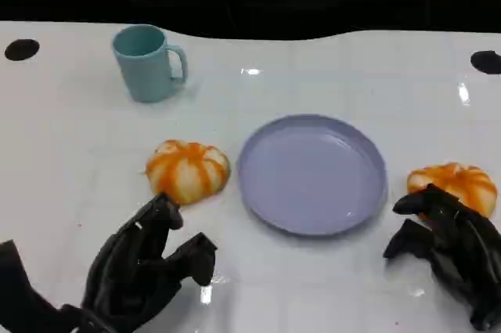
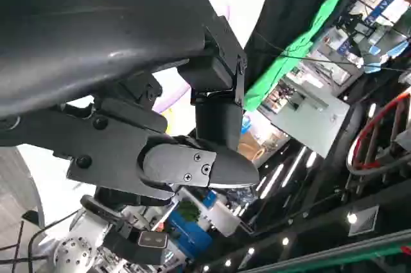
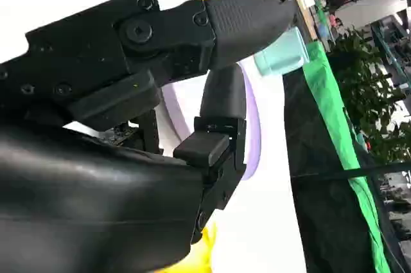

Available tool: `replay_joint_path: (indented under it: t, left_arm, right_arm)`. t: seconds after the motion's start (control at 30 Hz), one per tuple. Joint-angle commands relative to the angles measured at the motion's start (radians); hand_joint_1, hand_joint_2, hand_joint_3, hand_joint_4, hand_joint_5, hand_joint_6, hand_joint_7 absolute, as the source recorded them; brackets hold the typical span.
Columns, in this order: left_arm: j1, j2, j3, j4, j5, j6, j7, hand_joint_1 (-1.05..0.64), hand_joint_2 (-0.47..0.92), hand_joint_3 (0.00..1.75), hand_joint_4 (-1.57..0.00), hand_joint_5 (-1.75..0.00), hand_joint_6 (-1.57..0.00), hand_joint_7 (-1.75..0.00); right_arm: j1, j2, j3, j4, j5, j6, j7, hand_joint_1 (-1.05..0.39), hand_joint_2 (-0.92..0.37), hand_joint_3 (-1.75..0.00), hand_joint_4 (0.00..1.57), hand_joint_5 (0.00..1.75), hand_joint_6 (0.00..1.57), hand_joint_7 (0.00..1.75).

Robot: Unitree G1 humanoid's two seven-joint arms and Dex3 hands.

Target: Grasp the bread from the table and place it into the plate.

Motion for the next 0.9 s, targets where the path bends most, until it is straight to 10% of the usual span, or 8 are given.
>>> replay_joint_path:
  t: [0.03, 0.63, 0.9]
  left_arm:
    - [0.005, 0.011, 0.007, 0.001, 0.003, -0.005, -0.003, -0.62, 0.92, 0.12, -0.92, -1.75, -0.78, -1.62]
    - [0.007, 0.015, 0.009, -0.007, 0.002, -0.004, -0.003, -0.62, 0.92, 0.14, -0.91, -1.75, -0.77, -1.63]
    - [0.02, 0.052, -0.055, -0.088, 0.245, -0.289, 0.045, -0.63, 0.92, 0.2, -0.46, -1.37, -0.5, -0.81]
  right_arm:
    - [0.008, -0.014, -0.007, 0.014, -0.005, 0.008, -0.005, -0.53, -0.92, -0.28, 0.65, 1.57, 0.61, 1.27]
    - [0.004, -0.014, -0.008, 0.03, -0.005, -0.009, 0.005, -0.54, -0.92, -0.28, 0.68, 1.57, 0.63, 1.25]
    - [-0.01, -0.011, -0.01, 0.035, 0.002, 0.011, 0.002, -0.54, -0.92, -0.27, 0.67, 1.56, 0.63, 1.23]
